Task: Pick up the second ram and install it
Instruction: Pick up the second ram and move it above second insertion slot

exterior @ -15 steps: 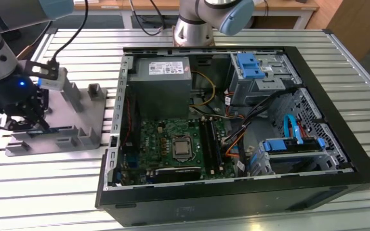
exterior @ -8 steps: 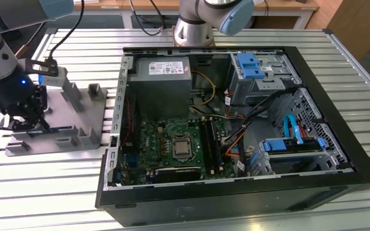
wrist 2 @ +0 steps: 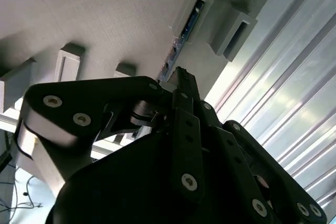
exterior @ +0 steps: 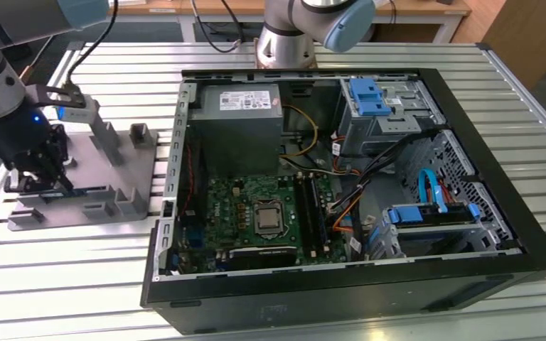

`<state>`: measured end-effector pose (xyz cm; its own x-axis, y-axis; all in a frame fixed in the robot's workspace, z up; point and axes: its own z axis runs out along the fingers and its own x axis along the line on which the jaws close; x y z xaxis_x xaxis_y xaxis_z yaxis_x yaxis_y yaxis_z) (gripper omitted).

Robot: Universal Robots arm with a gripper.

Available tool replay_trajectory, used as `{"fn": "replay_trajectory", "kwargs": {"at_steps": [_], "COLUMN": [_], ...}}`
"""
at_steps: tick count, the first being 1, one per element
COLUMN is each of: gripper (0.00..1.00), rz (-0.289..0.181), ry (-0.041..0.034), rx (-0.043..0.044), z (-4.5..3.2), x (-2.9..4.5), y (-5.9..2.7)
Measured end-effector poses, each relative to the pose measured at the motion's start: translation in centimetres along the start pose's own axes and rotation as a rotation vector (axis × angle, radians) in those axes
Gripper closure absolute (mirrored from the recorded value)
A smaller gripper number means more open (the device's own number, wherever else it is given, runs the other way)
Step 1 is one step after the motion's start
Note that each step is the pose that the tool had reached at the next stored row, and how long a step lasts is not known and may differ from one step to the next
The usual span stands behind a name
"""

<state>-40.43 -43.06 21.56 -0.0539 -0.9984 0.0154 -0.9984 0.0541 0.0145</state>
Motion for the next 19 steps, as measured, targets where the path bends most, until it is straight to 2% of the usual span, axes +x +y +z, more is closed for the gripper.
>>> {"fn": "replay_trajectory", "kwargs": {"at_steps": [14,17,19], "gripper": [0.90,0.90,0.90], "rz": [-0.184,-0.180,-0.143], "ry": [0.0026,0.0021,0.0014], "rx": [0.0028,0.0026,0.0022], "z": [0.00,0.03,0.09], "x": [0.00,-0.01,-0.02], "y": [0.00,0.00,0.01]}}
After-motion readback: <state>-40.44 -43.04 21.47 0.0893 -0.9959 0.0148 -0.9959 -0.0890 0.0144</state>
